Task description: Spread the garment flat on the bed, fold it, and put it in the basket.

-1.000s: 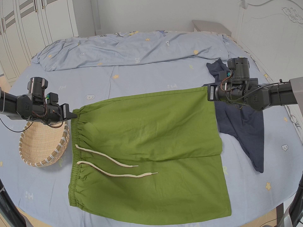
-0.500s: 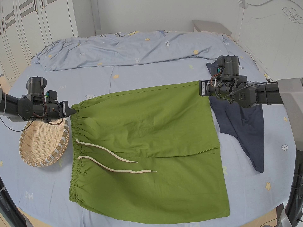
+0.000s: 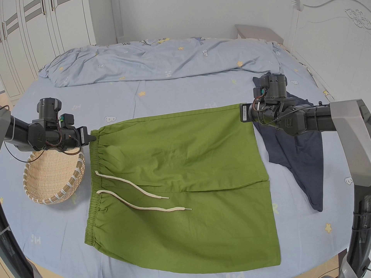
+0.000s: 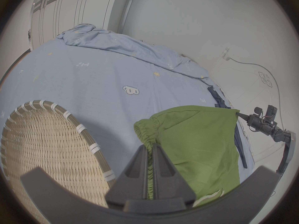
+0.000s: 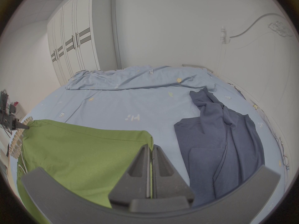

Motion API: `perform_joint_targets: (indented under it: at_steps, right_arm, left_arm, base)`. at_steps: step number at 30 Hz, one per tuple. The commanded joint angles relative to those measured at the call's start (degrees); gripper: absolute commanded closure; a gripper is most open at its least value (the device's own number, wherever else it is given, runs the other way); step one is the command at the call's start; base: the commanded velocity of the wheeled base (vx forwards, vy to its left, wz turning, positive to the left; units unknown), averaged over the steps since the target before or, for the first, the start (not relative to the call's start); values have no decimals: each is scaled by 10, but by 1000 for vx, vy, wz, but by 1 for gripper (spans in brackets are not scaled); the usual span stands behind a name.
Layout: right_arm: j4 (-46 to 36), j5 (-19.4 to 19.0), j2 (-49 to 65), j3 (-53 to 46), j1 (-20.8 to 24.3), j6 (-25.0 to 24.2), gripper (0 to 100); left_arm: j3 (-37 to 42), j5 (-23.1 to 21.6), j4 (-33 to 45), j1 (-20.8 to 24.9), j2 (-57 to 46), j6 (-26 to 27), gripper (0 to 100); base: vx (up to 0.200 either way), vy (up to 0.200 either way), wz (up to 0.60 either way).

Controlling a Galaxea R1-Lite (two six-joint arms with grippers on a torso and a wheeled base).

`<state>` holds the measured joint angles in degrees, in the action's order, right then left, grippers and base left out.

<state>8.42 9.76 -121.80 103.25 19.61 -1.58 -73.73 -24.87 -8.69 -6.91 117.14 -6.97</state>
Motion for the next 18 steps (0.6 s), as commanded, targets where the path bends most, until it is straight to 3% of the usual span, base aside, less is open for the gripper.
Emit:
perform_joint_targets:
  at_steps: [1,4,5,6,18]
  right_arm:
    - [-1,0,-12,8,1,-2,100]
    - [-2,0,-20,9,2,-3,100]
    - [-1,0,-20,9,2,-3,100]
    - [-2,0,-20,9,2,-3,0]
    - [-2,-1,-29,12,-1,-6,0]
  left_arm:
    - [-3,1,0,1,9,-1,100]
    - [-5,1,0,1,11,-2,100]
    - [-5,1,0,2,12,-2,0]
    - [-6,1,0,2,12,-2,0]
    - [1,19,-24,22,-8,-8,0]
  base:
    - [0,0,0]
    - [0,0,0]
    - [0,0,0]
    - [0,0,0]
    - [0,0,0]
